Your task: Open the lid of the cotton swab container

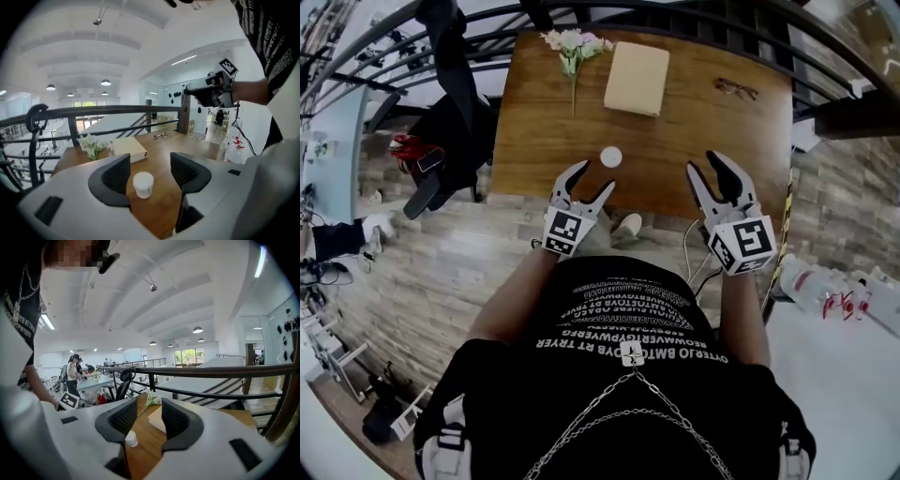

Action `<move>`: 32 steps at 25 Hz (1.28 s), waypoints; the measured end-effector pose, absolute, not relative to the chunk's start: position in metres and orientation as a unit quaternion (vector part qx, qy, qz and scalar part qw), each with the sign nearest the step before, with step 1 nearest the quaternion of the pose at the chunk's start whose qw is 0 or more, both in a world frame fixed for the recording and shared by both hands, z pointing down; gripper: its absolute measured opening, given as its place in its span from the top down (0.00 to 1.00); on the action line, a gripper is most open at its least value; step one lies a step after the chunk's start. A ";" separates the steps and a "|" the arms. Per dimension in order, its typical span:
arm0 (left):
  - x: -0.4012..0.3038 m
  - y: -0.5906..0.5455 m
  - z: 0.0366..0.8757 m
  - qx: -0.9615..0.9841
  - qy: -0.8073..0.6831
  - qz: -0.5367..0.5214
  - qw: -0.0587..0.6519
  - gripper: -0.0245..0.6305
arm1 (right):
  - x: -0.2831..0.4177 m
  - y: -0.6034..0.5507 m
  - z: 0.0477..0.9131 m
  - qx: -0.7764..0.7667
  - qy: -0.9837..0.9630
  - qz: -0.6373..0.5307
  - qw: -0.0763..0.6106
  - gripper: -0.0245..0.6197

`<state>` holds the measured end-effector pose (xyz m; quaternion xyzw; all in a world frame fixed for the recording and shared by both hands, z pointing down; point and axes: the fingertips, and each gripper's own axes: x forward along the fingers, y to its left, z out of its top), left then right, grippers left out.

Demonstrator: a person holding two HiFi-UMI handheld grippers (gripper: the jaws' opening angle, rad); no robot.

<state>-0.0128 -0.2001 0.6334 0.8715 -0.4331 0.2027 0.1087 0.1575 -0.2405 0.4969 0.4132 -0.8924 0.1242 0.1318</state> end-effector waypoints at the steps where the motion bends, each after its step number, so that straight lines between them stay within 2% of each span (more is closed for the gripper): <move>1: -0.012 -0.201 0.647 0.869 -0.435 0.204 0.119 0.55 | 0.160 -0.240 0.499 0.414 -0.892 0.126 0.131 0.71; 8: -0.018 -0.213 0.729 0.848 -0.444 0.254 0.139 0.51 | 0.170 -0.239 0.508 0.422 -0.887 0.138 0.127 0.71; 17: -0.008 -0.230 0.782 0.851 -0.430 0.269 0.137 0.50 | 0.172 -0.228 0.530 0.426 -0.879 0.156 0.145 0.71; 29: 0.007 -0.246 0.801 0.854 -0.420 0.281 0.128 0.49 | 0.169 -0.212 0.553 0.422 -0.872 0.182 0.169 0.71; 32: 0.006 -0.251 0.802 0.851 -0.425 0.282 0.127 0.53 | 0.166 -0.212 0.554 0.421 -0.872 0.181 0.173 0.71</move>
